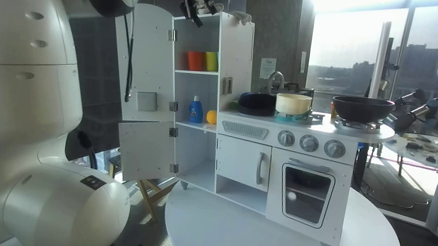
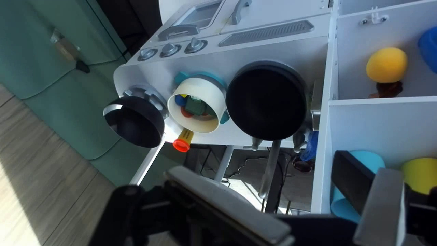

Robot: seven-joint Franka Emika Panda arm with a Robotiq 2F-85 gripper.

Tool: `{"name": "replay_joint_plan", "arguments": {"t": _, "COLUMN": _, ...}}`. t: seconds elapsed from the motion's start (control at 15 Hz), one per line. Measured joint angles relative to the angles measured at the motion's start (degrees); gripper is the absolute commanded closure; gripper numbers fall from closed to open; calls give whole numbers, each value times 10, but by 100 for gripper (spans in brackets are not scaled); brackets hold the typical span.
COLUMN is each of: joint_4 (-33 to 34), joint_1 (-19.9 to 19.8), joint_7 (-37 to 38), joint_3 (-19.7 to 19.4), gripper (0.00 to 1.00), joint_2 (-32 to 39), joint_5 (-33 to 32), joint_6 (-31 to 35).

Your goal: Pick up the white towel from the top of the refrigerator and wipe the black bowl in the sink, put the white towel on top of the refrigerator

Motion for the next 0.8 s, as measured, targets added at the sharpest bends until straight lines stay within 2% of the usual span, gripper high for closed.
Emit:
{"name": "replay_joint_plan", "arguments": {"t": 0.2, "joint_4": -90, "joint_1": -14, "joint_7": -20, "joint_3": -30, "gripper": 0, "joint_2": -58, "joint_5": 45, "joint_6": 98}}
{"name": "replay_joint_plan", "arguments": {"t": 0.4, "joint_4": -187, "joint_1": -10, "joint_7": -46, "joint_3": -71, "gripper": 0, "joint_2": -110, "joint_5": 48, "joint_6": 220}}
{"name": "replay_joint_plan", "arguments": {"t": 0.8, "joint_4": -390, "joint_1": 66, "joint_7": -56, "joint_3": -209, "gripper": 0, "joint_2": -205, "joint_5": 24, "joint_6": 473}}
